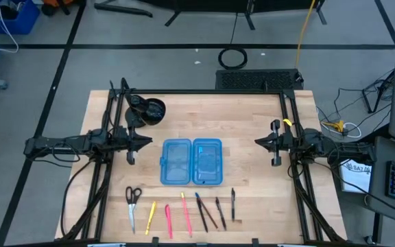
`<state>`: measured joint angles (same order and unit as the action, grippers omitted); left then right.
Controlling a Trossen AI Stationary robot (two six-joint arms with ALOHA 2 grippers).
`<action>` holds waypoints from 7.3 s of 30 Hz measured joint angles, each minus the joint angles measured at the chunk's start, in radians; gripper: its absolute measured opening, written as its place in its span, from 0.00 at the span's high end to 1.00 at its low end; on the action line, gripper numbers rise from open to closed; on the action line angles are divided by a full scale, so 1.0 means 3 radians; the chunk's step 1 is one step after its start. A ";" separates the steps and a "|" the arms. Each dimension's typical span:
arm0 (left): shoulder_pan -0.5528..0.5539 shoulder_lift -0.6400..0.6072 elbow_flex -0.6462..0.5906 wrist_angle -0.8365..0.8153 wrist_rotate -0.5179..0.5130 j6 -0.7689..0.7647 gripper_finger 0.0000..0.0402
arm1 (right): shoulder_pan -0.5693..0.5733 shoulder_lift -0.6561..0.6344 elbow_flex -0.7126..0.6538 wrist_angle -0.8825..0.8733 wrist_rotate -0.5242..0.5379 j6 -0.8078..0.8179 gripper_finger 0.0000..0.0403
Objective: Pick & place school supplies into a supply box
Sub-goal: Put the black scissors into the blue supply box
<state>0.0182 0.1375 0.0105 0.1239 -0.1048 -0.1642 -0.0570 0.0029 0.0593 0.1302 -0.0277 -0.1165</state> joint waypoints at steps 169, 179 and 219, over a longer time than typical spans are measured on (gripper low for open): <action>-0.2559 0.5760 0.3315 -0.3842 0.0440 -0.7173 0.74 | -0.0001 0.0001 -0.0001 0.0084 -0.0001 0.0174 1.00; -0.2511 0.5784 0.3303 -0.3779 -0.0108 -0.6598 0.77 | -0.0001 0.0001 -0.0001 0.0180 -0.0001 0.0175 1.00; -0.2106 0.4763 0.3731 -0.3884 -0.1154 -0.6074 0.85 | 0.0000 0.0019 0.0000 0.0127 -0.0004 0.0177 1.00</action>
<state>-0.6137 1.5665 1.1298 -1.0412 -0.4510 -1.9864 -0.0570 0.0086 0.0593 0.1684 -0.0288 -0.0635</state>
